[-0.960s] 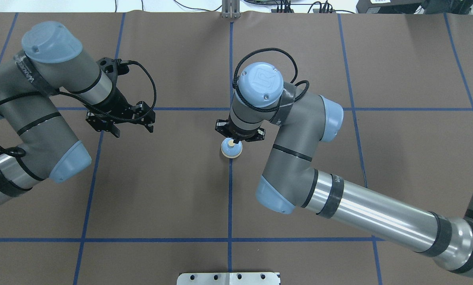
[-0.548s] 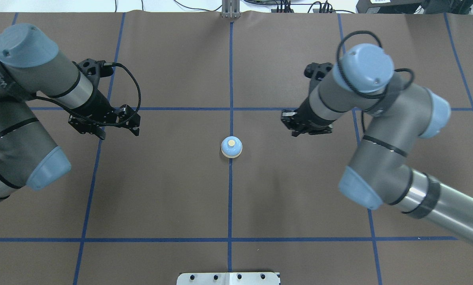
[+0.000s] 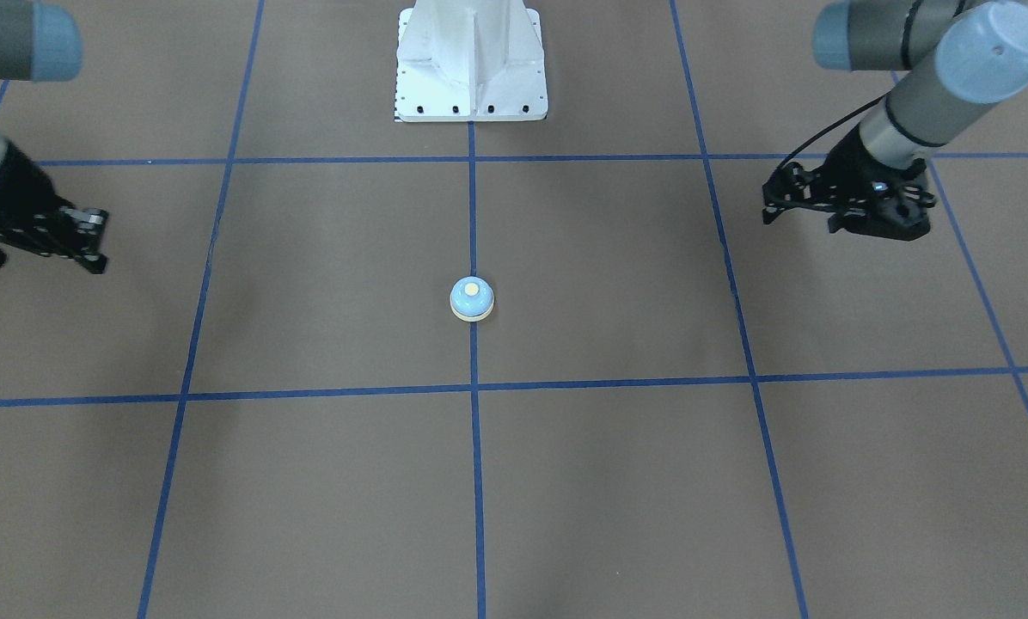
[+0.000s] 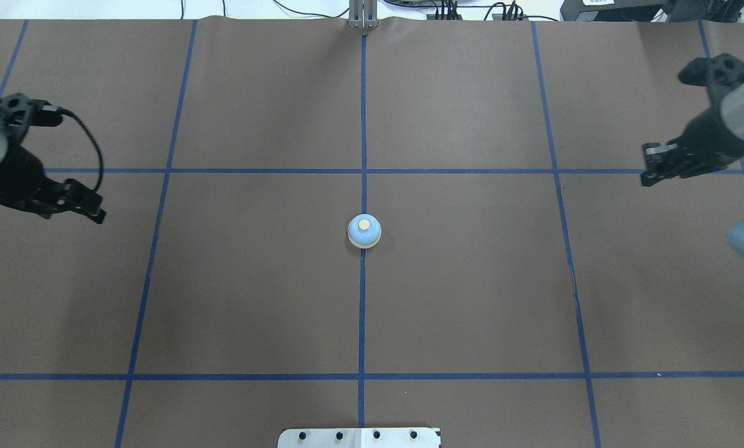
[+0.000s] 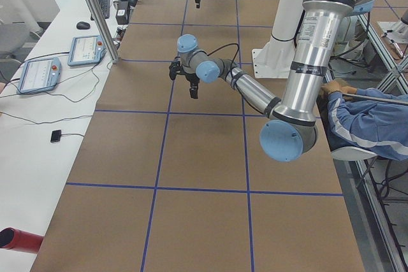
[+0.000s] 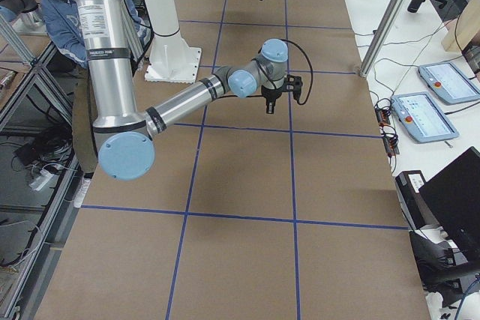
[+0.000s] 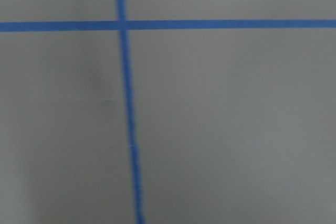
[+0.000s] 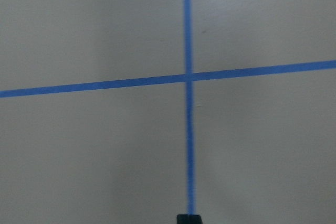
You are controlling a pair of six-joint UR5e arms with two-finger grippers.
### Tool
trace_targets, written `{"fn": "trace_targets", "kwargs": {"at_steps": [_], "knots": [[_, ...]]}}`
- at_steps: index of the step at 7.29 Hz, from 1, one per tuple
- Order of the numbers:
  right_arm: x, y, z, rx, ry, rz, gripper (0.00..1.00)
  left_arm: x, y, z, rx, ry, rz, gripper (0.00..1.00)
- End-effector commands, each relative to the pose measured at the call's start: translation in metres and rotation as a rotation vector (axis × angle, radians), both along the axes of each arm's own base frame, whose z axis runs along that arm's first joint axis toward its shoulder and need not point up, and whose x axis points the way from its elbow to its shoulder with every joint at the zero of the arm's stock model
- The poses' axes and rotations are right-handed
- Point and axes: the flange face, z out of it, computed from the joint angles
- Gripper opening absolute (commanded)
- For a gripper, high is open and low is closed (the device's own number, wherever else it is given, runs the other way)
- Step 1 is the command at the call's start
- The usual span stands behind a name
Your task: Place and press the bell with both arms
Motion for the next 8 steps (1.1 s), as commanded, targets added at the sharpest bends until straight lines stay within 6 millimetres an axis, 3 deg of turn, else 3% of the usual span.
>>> {"fn": "trace_targets", "kwargs": {"at_steps": [1,3,4,5,6,8], "knots": [[0.118,0.02,0.088,0.075,0.058,-0.037,0.22,-0.095,0.014,0.071,0.106,-0.066,0.054,0.99],[0.152,0.03,0.125,0.093,0.086,-0.075,0.29,-0.155,0.011,0.118,0.125,-0.103,0.039,0.99],[0.169,0.034,0.139,0.104,0.094,-0.081,0.29,-0.203,0.006,0.151,0.144,-0.121,0.025,0.99],[0.178,0.041,0.146,0.117,0.09,-0.091,0.49,-0.227,0.006,0.176,0.155,-0.101,0.042,0.99],[0.193,0.046,0.149,0.107,0.069,-0.062,0.99,-0.227,0.002,0.18,0.141,-0.066,0.04,0.99],[0.195,0.045,0.149,0.098,0.063,-0.059,1.0,-0.227,0.001,0.179,0.109,-0.067,0.01,0.99]]}}
